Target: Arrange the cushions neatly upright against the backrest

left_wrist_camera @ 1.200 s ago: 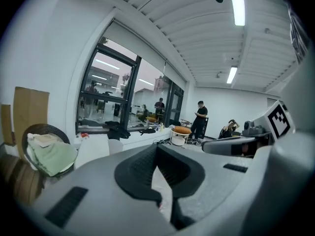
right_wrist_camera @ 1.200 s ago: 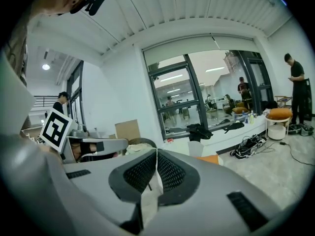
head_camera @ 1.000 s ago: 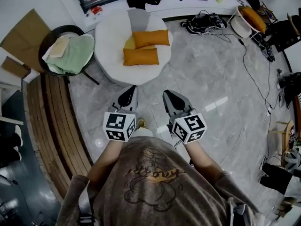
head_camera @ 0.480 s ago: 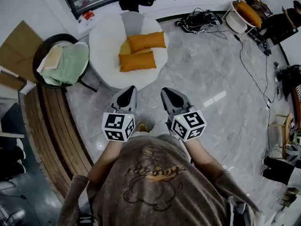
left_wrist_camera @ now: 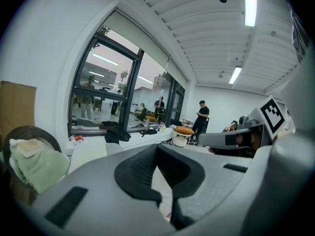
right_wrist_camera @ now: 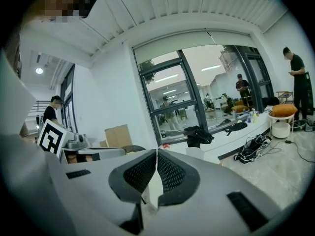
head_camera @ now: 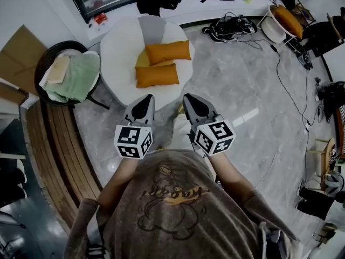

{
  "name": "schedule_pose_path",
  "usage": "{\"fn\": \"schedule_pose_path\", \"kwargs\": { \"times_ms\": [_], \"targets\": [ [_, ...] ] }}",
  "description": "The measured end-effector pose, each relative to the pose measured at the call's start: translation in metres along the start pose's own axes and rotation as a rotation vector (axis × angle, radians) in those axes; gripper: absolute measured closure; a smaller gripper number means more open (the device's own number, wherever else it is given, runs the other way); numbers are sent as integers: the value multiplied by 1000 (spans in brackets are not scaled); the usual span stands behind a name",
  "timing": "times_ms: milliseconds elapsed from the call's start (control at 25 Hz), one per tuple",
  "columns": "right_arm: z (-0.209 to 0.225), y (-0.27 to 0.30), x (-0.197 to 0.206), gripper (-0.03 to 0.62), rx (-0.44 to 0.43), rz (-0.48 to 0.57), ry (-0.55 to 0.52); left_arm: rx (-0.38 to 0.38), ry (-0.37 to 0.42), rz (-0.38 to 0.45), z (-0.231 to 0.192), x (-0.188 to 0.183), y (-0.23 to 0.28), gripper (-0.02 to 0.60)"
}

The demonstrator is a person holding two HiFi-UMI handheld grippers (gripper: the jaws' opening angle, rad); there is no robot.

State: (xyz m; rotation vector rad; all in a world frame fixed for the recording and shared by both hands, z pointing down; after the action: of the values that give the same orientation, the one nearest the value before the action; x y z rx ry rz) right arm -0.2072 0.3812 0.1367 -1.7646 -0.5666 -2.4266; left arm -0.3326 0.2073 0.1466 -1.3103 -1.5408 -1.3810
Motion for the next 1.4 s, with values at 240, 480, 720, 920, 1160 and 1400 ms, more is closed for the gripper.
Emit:
{"fn": "schedule_pose_path", "kwargs": {
  "times_ms": [240,480,720,920,1160,1400],
  "targets": [
    [32,44,-22,571,-45,6,-23,-36,-17,1,-19,-16,43,577],
    [84,92,-50,571,-83,-14,-45,-76,-37,-7,-35,-37,101,577],
    [147,148,-76,571,-142,-56,-63,-131,-66,10,-50,-64,172,577],
    [196,189,-103,571,-205,-77,-110,-203,-92,37,-58,-87,228,577],
    [236,236,-113,571,-280,-102,-143,-305,-117,57,-67,-97,263,577],
    [231,283,-105,571,-371,-155,-152,-394,-142,55,-94,-91,270,577]
  ]
}}
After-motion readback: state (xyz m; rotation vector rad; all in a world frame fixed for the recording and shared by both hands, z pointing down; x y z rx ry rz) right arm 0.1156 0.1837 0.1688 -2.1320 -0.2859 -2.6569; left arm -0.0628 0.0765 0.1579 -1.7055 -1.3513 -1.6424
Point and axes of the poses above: the fingertips, and each gripper's own axes: y forward along the fingers, z to its right, x out of its underside, the point moved 10 cm from there along -y, backward along the fingers, and after that the axes turned 1 degree about -y, right-handed, at the moved point
